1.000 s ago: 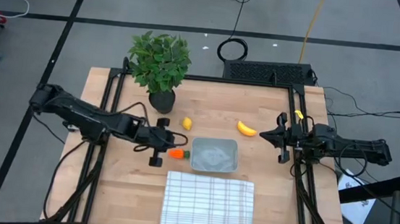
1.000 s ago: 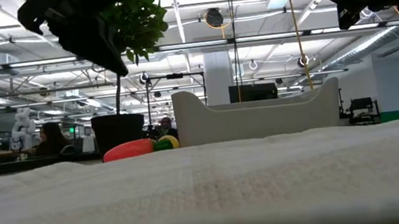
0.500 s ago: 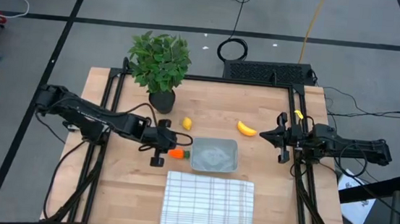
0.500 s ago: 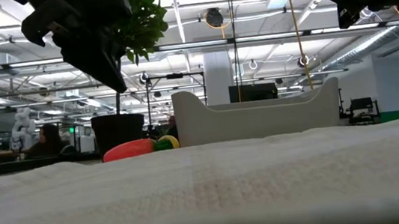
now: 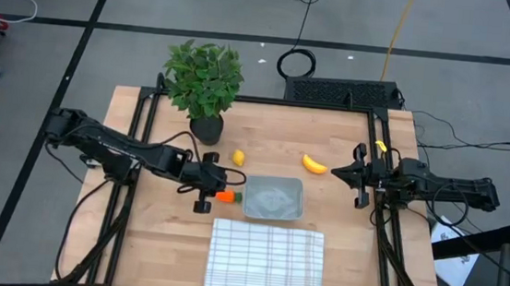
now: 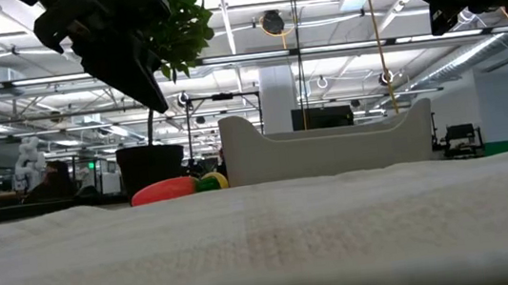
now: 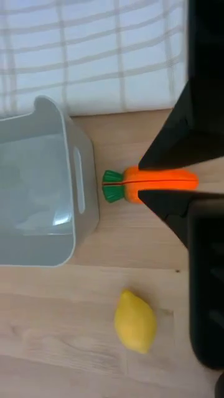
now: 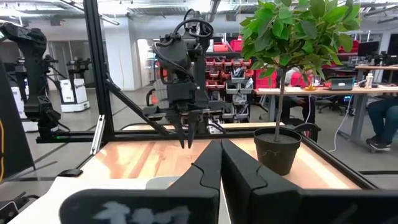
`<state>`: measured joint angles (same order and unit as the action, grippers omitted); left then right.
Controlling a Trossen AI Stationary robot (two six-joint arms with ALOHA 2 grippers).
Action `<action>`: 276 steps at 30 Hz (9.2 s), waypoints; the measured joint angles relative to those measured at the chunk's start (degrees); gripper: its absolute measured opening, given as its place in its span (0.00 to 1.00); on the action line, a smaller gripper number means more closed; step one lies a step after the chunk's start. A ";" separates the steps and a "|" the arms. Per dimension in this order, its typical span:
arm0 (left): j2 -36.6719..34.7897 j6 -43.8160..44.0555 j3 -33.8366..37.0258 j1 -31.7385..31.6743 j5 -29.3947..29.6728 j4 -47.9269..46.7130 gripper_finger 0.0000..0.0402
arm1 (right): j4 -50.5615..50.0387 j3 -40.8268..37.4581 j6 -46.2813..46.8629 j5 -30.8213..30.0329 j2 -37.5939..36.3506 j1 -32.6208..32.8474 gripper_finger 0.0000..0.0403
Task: Pick and placing Produce into tupperware
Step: Put the carrot into the gray bin, then put the banana into the gray bin
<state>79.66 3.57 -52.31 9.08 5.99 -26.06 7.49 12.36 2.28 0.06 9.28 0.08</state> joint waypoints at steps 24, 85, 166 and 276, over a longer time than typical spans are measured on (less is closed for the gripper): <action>11.36 6.43 0.07 -0.56 -0.65 1.31 0.83 | -0.07 0.00 0.02 0.01 0.00 -0.01 0.00; 8.31 -5.44 -1.58 -2.29 -4.26 2.42 0.42 | -0.46 -0.02 -0.15 0.01 0.39 0.00 0.00; 34.82 -7.90 -32.54 -2.21 2.37 2.90 0.42 | 0.87 -0.04 -0.13 0.00 0.68 0.01 0.00; 23.35 -0.57 -32.44 -0.52 10.72 -12.78 0.16 | 1.27 -0.02 -0.13 0.02 3.65 0.02 0.00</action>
<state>103.00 3.01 -84.75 8.56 16.71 -38.84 8.75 12.34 2.15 0.08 12.93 0.10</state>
